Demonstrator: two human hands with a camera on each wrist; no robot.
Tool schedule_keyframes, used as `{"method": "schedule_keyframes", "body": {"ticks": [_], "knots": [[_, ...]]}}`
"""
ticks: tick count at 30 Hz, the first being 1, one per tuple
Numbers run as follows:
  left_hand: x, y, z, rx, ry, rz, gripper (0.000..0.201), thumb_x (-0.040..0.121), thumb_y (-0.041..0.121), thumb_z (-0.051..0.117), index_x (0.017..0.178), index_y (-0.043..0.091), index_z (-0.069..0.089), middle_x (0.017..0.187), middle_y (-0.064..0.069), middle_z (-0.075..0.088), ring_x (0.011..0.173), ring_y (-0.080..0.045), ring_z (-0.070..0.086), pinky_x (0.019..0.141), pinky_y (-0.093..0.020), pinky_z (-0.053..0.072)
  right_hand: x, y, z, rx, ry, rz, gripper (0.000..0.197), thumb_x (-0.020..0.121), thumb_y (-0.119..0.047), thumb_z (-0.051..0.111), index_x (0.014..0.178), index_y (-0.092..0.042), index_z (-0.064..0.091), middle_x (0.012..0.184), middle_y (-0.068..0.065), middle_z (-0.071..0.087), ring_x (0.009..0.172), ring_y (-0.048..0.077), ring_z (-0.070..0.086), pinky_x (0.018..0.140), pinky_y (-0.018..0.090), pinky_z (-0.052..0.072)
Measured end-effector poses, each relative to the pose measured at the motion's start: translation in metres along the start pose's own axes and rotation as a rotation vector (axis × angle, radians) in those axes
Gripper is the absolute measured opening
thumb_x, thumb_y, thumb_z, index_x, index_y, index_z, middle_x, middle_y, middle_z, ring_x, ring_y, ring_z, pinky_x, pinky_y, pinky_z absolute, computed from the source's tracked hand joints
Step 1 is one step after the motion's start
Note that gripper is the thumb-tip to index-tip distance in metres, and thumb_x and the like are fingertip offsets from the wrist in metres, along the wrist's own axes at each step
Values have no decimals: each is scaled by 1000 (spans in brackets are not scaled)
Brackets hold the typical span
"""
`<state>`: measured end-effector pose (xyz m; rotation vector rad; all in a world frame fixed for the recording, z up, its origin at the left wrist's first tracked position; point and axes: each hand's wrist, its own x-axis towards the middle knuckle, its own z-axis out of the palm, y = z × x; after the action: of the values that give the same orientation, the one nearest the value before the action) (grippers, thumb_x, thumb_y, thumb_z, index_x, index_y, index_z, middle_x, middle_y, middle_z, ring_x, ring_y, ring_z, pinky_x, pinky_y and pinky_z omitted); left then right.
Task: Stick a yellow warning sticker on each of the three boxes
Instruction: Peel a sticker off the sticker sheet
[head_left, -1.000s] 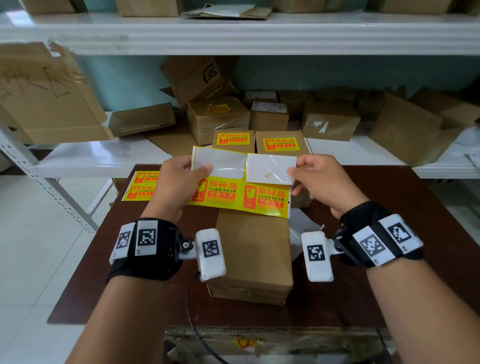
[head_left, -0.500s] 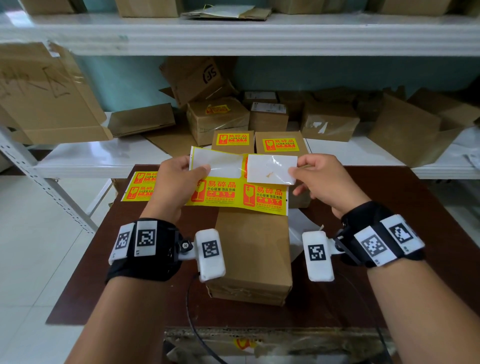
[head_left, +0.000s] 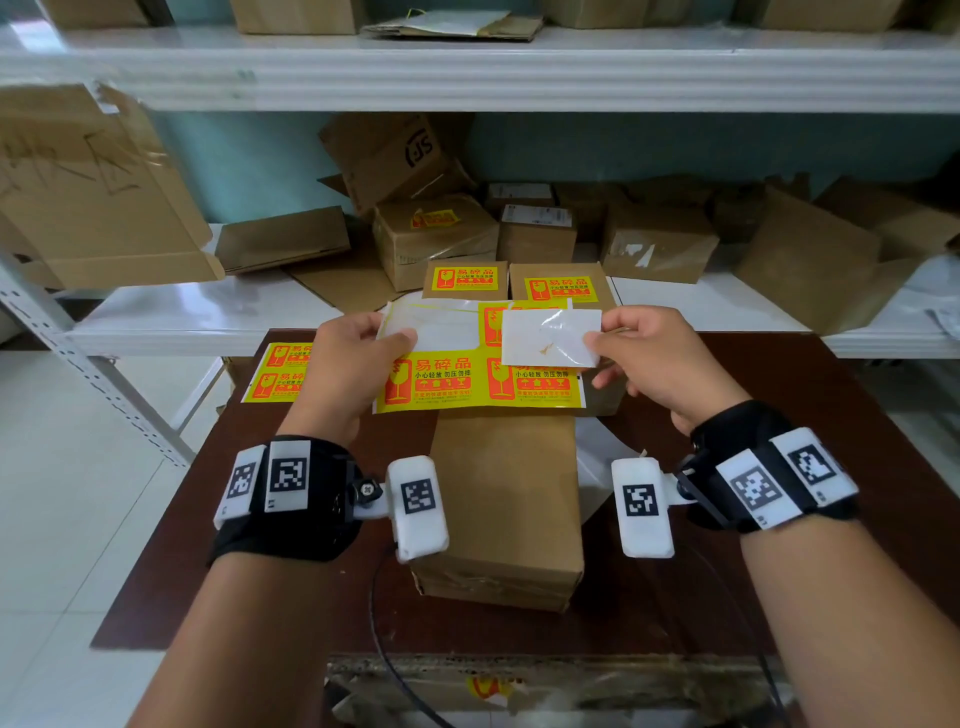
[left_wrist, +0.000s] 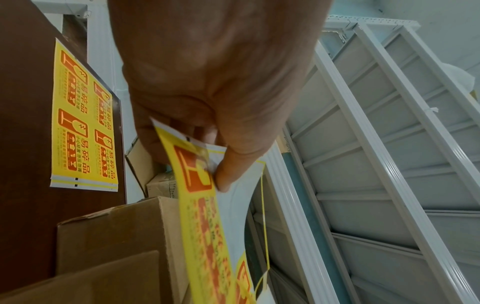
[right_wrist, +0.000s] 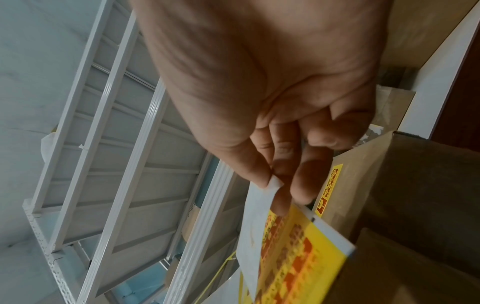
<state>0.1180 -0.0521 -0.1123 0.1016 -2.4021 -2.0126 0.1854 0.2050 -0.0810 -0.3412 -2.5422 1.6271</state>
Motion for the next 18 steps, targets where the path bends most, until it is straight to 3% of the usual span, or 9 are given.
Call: {"method": "schedule_keyframes", "body": {"ticks": [4, 6, 8, 10, 12, 13, 15, 17, 18], "knots": [[-2, 2, 1, 13, -68, -9, 14, 94, 15, 66, 107, 15, 72, 88, -3, 79, 80, -19, 76, 80, -40, 62, 1, 0, 2, -20, -28, -5, 14, 99, -15, 58, 92, -10, 68, 73, -5, 72, 58, 11, 66, 46, 18, 37], [-5, 5, 1, 60, -135, -23, 8, 95, 18, 66, 100, 18, 72, 88, -2, 79, 82, -20, 76, 84, -43, 61, 0, -2, 4, -29, -45, -20, 14, 99, -16, 58, 90, -13, 68, 78, -1, 73, 59, 11, 66, 46, 17, 39], [-6, 7, 2, 109, -150, -39, 22, 93, 24, 69, 114, 17, 69, 99, -2, 77, 90, -20, 74, 86, -45, 60, -2, -7, 6, -17, -54, -35, 13, 99, -15, 58, 91, -14, 68, 81, 3, 72, 58, 12, 65, 43, 11, 39], [-3, 9, 2, 277, -30, 56, 48, 88, 30, 74, 133, 21, 58, 123, 3, 65, 107, -17, 65, 92, -41, 56, -3, -11, 9, -1, -51, -40, 11, 98, -13, 59, 96, -13, 69, 80, 4, 71, 56, 12, 63, 42, 10, 38], [-7, 17, 3, 398, 43, 226, 44, 88, 32, 74, 129, 28, 59, 126, 6, 61, 107, -14, 60, 89, -31, 52, -5, -13, 12, 2, -53, -51, 11, 98, -13, 59, 95, -13, 70, 77, 3, 71, 57, 13, 64, 42, 12, 39], [-12, 22, 5, 385, -2, 267, 34, 89, 31, 72, 122, 30, 63, 121, 7, 64, 101, -13, 62, 81, -26, 50, -6, -13, 15, -9, -59, -62, 11, 98, -15, 59, 94, -13, 70, 75, 2, 72, 58, 13, 65, 44, 14, 40], [-24, 31, 14, 240, -216, 240, 20, 93, 30, 68, 113, 29, 68, 107, 6, 71, 91, -12, 66, 72, -23, 50, -7, -14, 22, -63, -78, -93, 13, 97, -18, 61, 91, -12, 70, 74, 0, 73, 59, 14, 67, 51, 21, 45], [-36, 36, 25, 115, -427, 156, 18, 95, 32, 64, 114, 29, 66, 104, 3, 74, 93, -14, 71, 71, -29, 57, -8, -15, 31, -98, -117, -114, 15, 96, -20, 62, 89, -9, 70, 76, 1, 74, 61, 16, 69, 62, 31, 53], [-39, 37, 28, 112, -472, 147, 19, 95, 34, 64, 114, 31, 65, 104, 3, 74, 96, -15, 72, 74, -32, 59, -9, -15, 35, -95, -142, -116, 16, 97, -21, 62, 88, -10, 69, 75, 1, 73, 62, 17, 70, 67, 35, 54]]}}
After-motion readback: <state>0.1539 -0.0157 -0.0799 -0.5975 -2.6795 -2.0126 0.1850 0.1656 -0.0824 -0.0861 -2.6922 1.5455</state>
